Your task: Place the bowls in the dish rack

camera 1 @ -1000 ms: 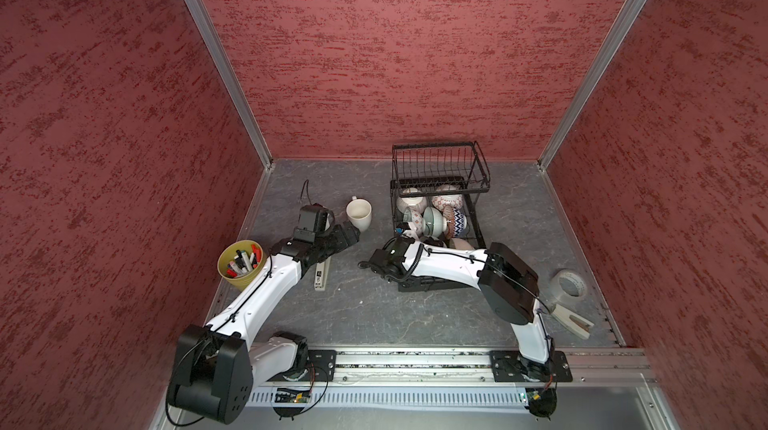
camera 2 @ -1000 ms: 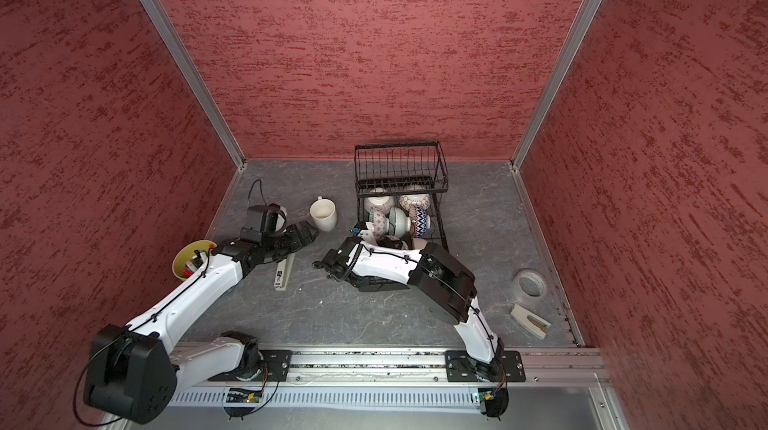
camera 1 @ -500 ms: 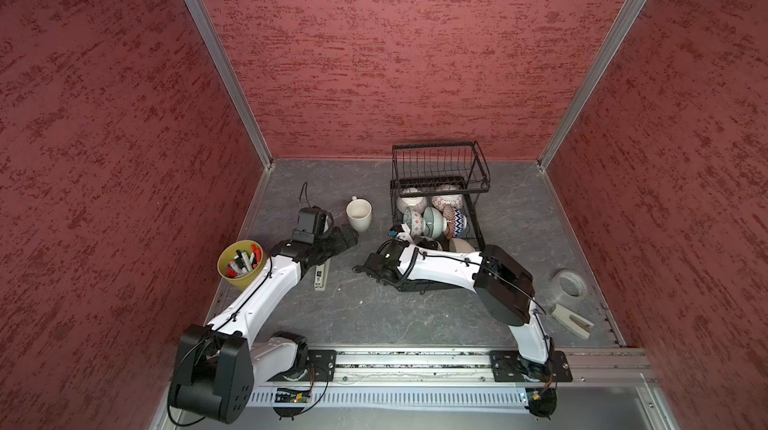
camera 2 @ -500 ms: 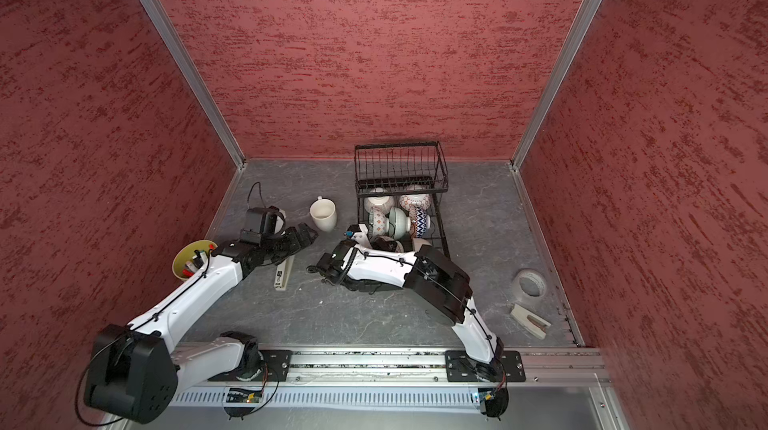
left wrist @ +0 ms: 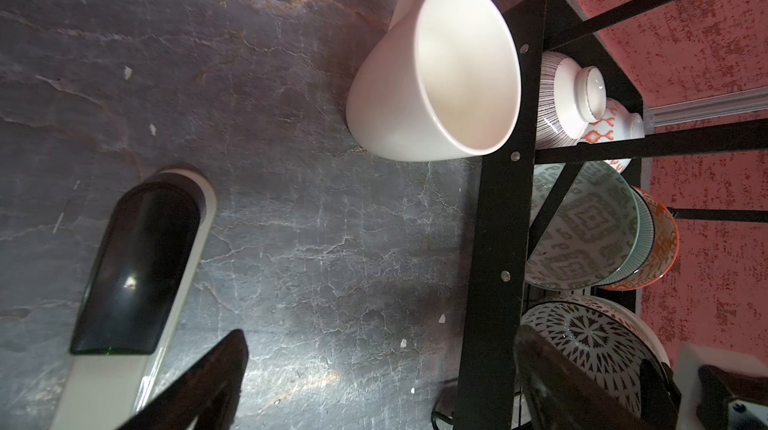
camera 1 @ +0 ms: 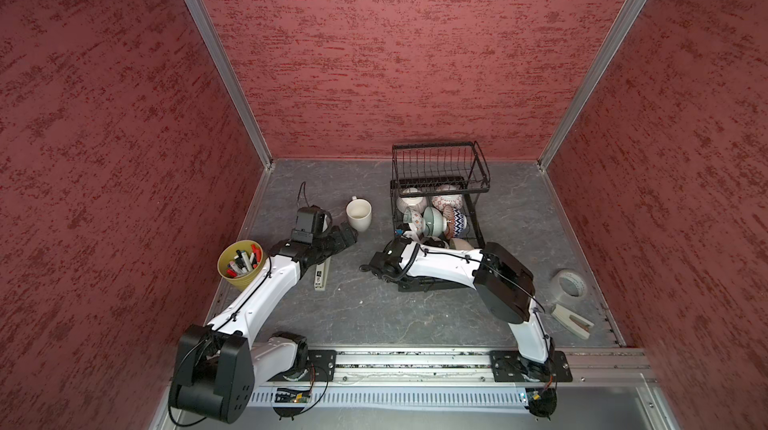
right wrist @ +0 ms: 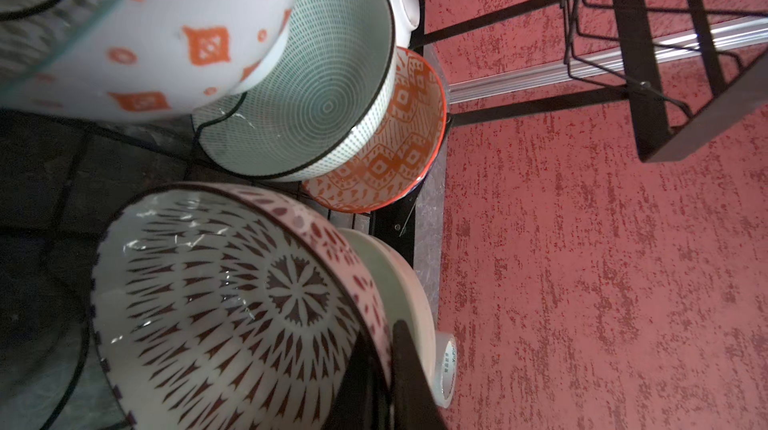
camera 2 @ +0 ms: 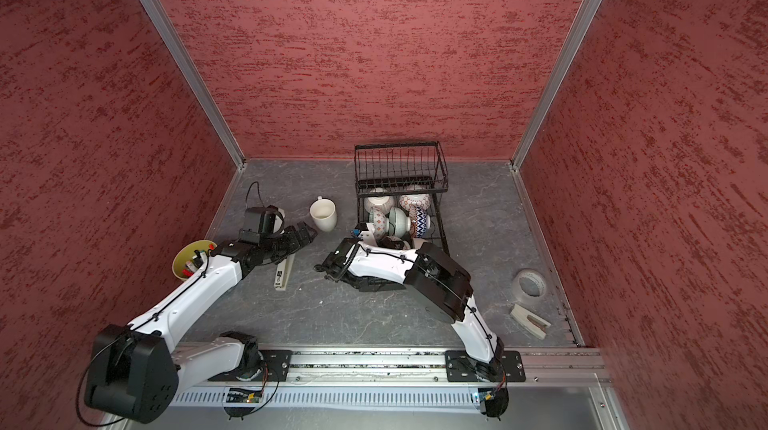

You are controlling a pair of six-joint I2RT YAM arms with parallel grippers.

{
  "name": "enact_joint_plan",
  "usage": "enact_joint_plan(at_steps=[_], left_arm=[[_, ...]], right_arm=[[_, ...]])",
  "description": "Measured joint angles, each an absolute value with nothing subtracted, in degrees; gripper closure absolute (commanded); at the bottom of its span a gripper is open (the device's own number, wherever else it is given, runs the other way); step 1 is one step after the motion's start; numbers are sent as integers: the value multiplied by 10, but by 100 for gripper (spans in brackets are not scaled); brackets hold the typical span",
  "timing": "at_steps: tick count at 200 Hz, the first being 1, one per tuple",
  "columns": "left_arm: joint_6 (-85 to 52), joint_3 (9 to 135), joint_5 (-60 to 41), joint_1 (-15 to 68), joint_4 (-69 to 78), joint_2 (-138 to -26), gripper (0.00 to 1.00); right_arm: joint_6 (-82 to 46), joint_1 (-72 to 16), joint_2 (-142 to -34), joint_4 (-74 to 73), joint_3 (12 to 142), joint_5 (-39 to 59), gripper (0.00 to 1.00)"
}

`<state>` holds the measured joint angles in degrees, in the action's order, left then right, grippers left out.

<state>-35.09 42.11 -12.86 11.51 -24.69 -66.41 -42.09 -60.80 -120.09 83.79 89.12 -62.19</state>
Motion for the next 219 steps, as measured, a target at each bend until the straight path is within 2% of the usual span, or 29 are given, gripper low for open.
enact_joint_plan(at_steps=[219], left_arm=[[-350, 421, -136, 104, -233, -695, 0]], right_arm=[[-290, -611, -1236, 804, 946, -630, 98]])
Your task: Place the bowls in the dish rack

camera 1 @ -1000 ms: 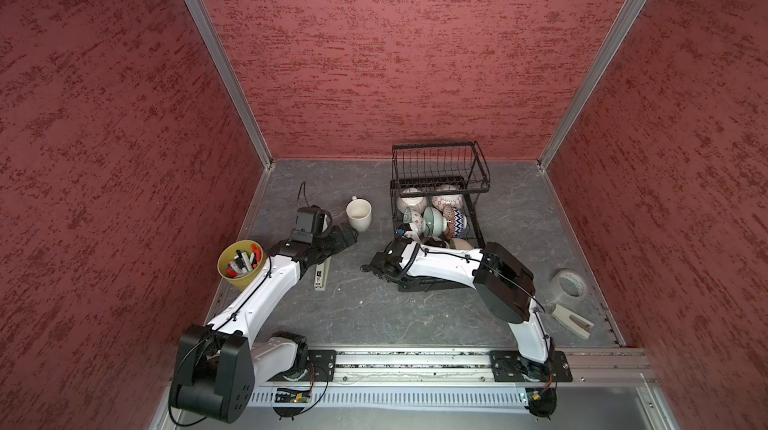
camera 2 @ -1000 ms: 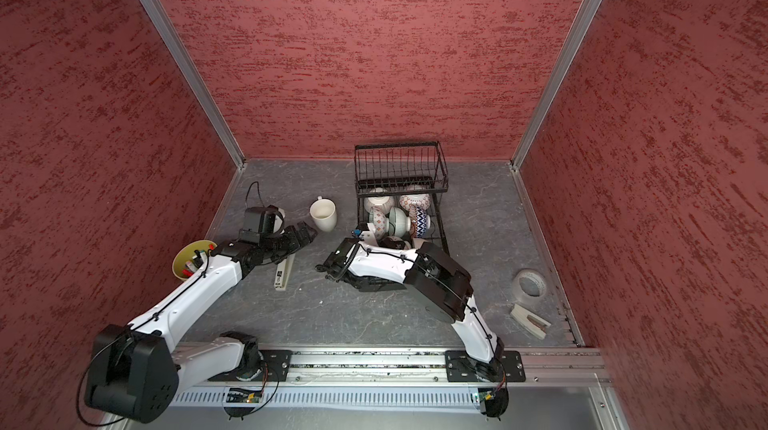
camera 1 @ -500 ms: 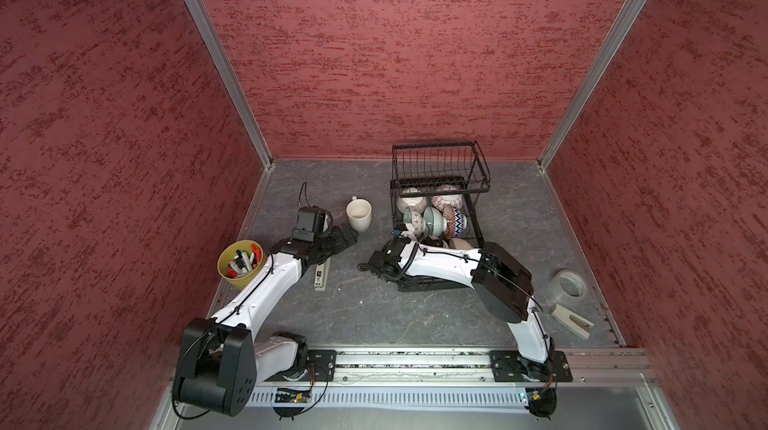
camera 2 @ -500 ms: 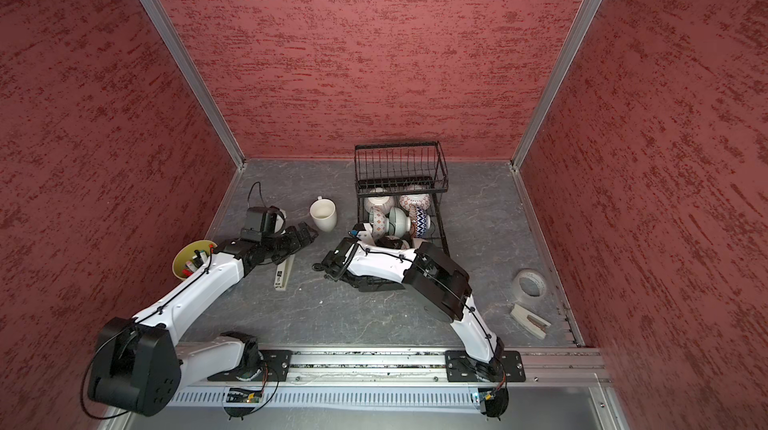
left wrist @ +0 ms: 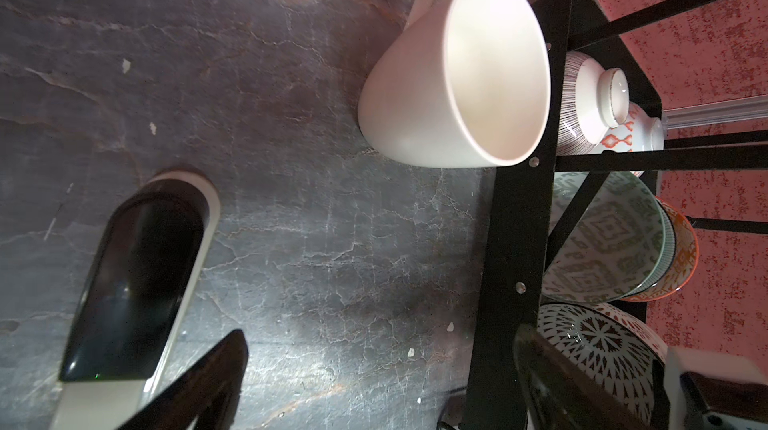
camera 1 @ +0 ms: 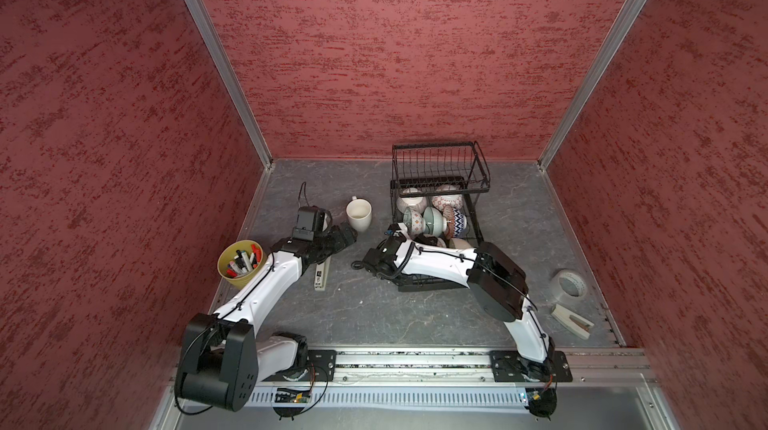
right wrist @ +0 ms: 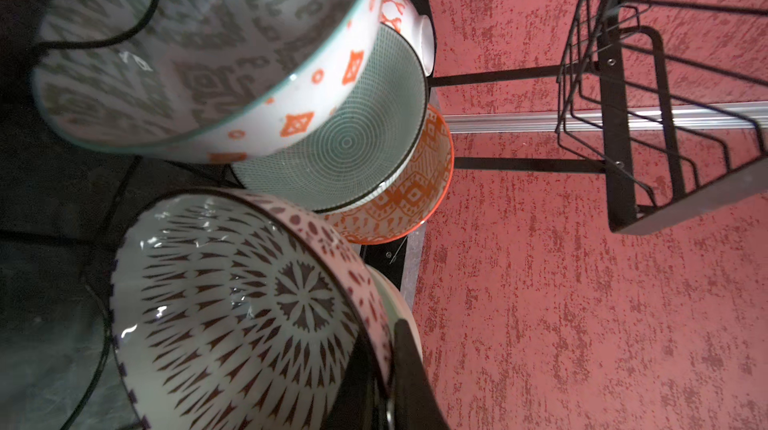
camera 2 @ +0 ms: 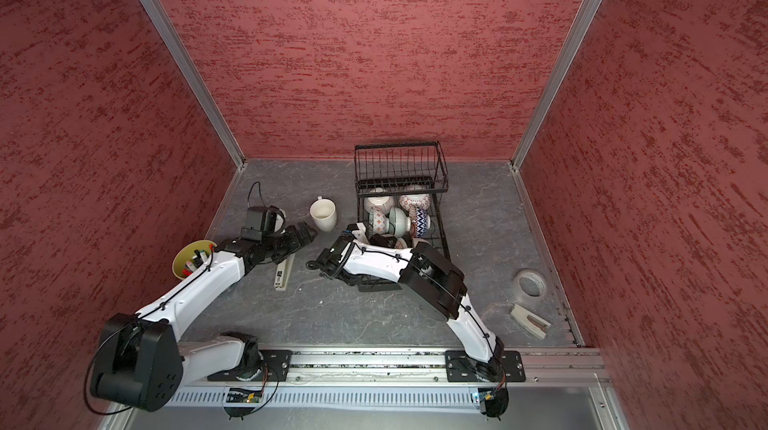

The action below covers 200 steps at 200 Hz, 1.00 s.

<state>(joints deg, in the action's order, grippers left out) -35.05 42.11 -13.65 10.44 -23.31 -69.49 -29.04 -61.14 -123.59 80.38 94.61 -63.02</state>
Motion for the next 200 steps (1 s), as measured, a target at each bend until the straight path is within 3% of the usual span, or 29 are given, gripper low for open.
enact_joint_plan(at_steps=[98, 200], left_arm=[[-350, 421, -137, 99, -231, -695, 1], [-349, 420, -140, 95, -230, -695, 0]], right_arm=[[-273, -620, -1237, 791, 950, -624, 94], [-283, -624, -1219, 723, 947, -541, 77]])
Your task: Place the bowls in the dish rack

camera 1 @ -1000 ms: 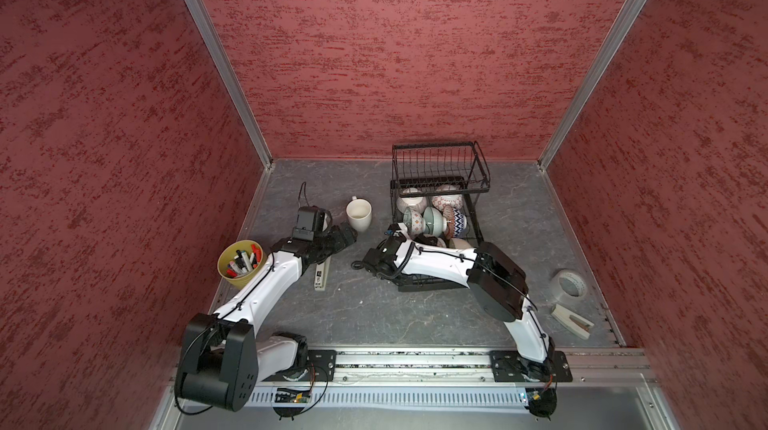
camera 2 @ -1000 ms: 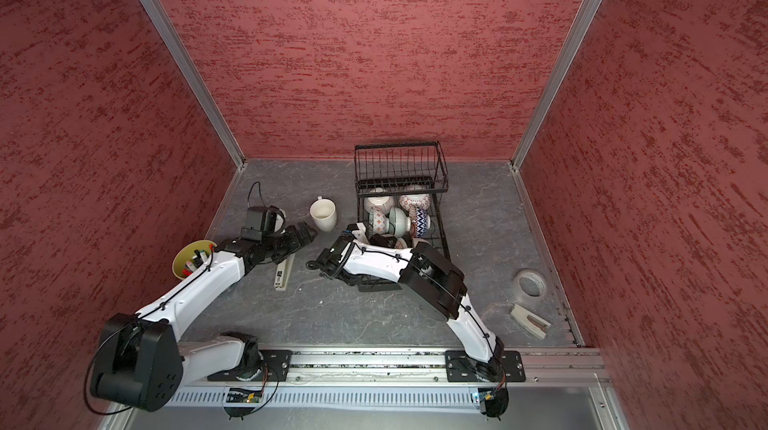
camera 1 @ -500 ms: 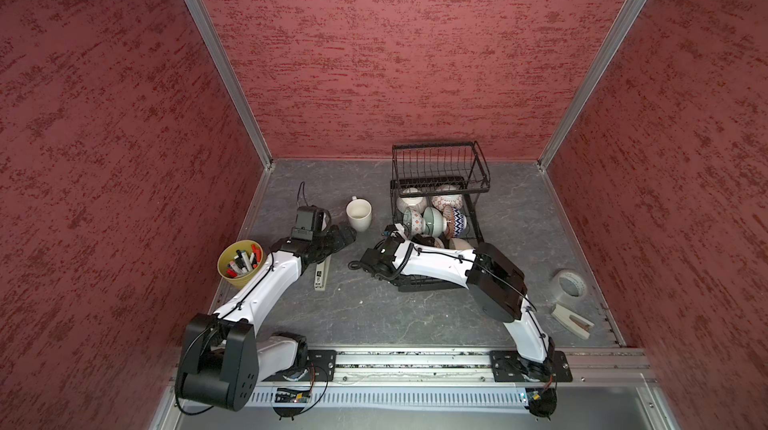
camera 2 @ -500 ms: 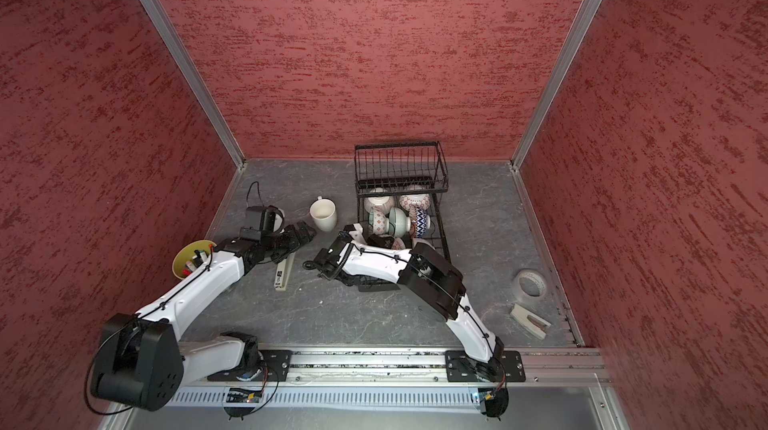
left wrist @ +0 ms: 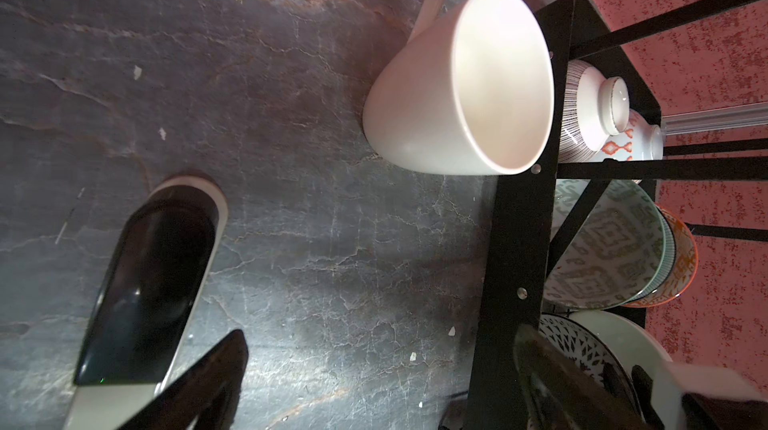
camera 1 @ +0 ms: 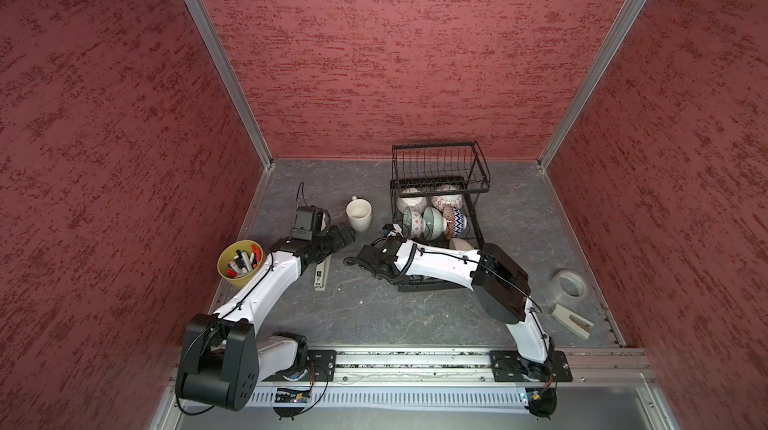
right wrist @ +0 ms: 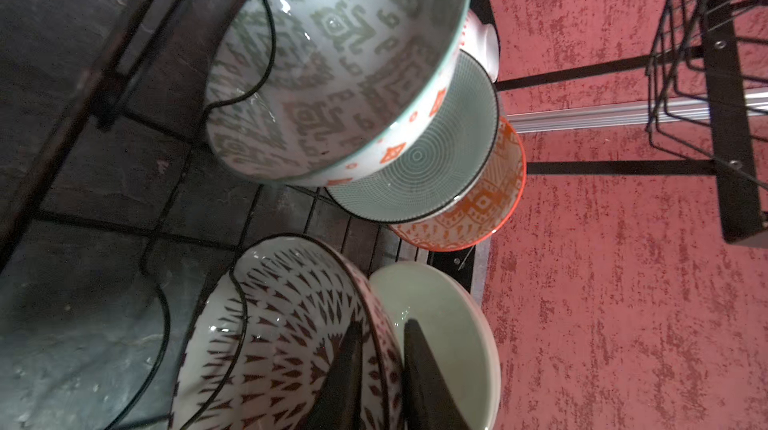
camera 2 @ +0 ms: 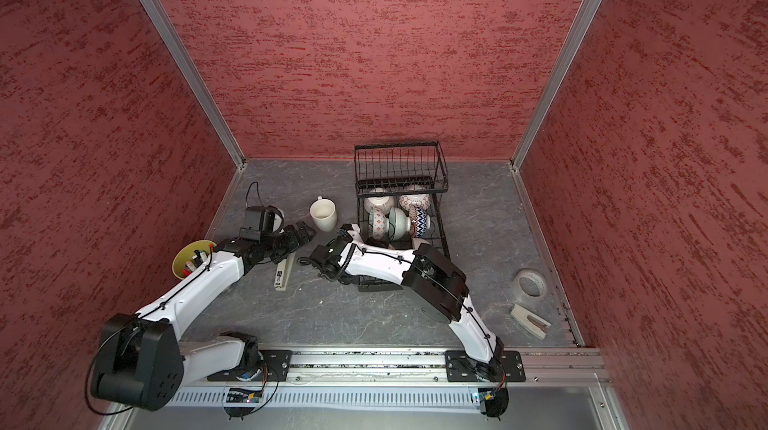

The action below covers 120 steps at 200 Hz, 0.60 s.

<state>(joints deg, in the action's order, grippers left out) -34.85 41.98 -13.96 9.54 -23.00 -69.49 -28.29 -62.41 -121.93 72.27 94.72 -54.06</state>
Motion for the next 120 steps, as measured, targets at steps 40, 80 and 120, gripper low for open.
enact_joint_plan(at_steps=[40, 80, 120], left_arm=[[-348, 420, -141, 95, -229, -695, 0], [-344, 420, -141, 93, -229, -695, 0], [-339, 420, -141, 92, -232, -693, 0]], right_arm=[[-287, -624, -1219, 714, 947, -529, 64], [-287, -624, -1217, 698, 947, -512, 46], [-288, -625, -1199, 669, 947, -489, 33]])
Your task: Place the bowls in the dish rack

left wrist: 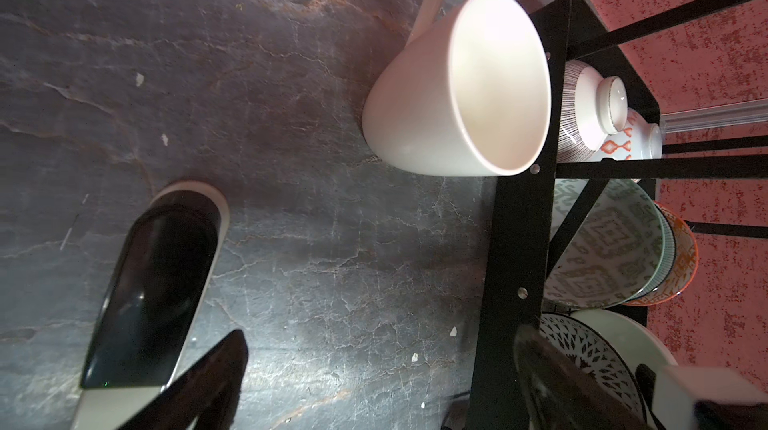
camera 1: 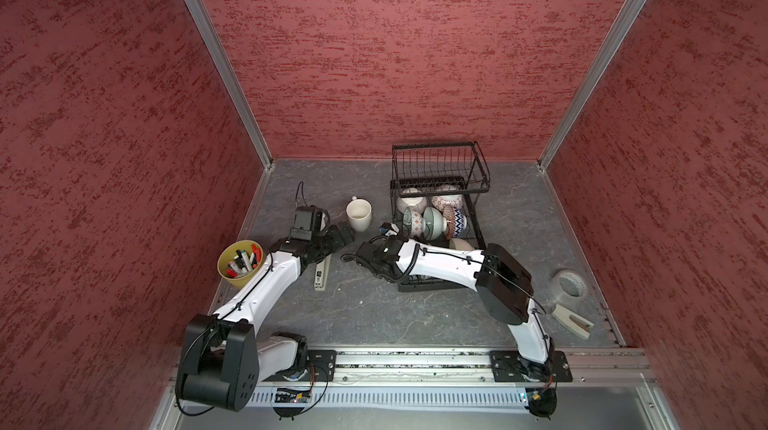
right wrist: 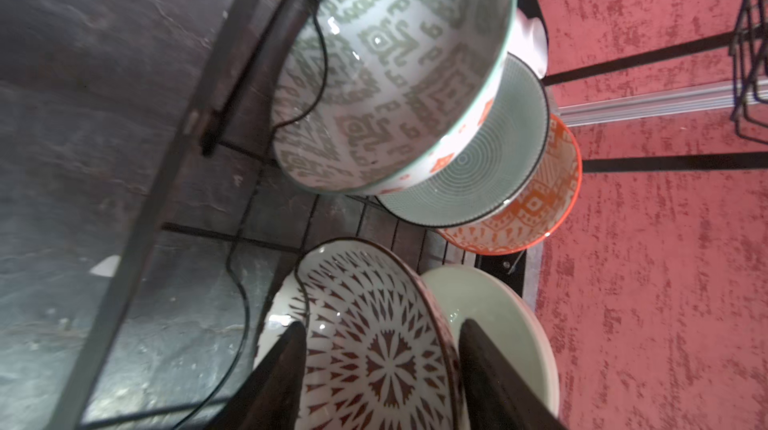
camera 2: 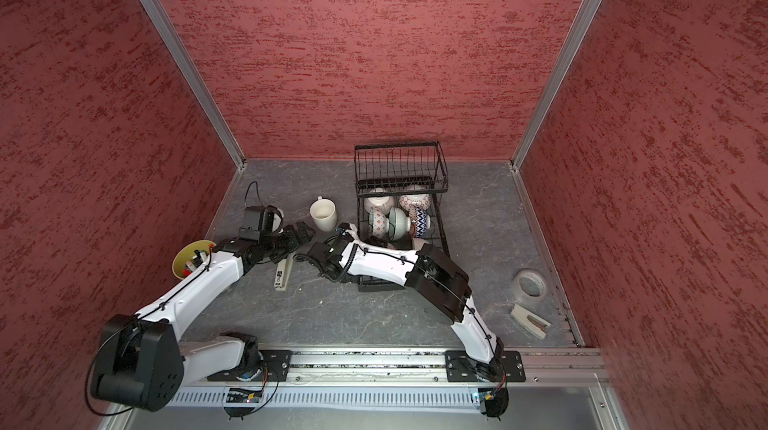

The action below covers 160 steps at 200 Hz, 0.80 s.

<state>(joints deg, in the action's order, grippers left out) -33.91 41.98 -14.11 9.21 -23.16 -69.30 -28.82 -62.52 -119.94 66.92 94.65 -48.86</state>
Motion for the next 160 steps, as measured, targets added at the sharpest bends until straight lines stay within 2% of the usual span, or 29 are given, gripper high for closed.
enact_joint_plan(at_steps=[71, 96, 160], left_arm=[[-320, 449, -136, 90, -265, -685, 1], [-309, 474, -131, 90, -279, -682, 1], [-285, 497, -89, 76, -302, -664, 1]], right_arm=[[-285, -616, -1110, 625, 930, -482, 13], [-284, -600, -1052, 604, 902, -476, 1], [-309, -498, -903, 562, 787, -452, 1]])
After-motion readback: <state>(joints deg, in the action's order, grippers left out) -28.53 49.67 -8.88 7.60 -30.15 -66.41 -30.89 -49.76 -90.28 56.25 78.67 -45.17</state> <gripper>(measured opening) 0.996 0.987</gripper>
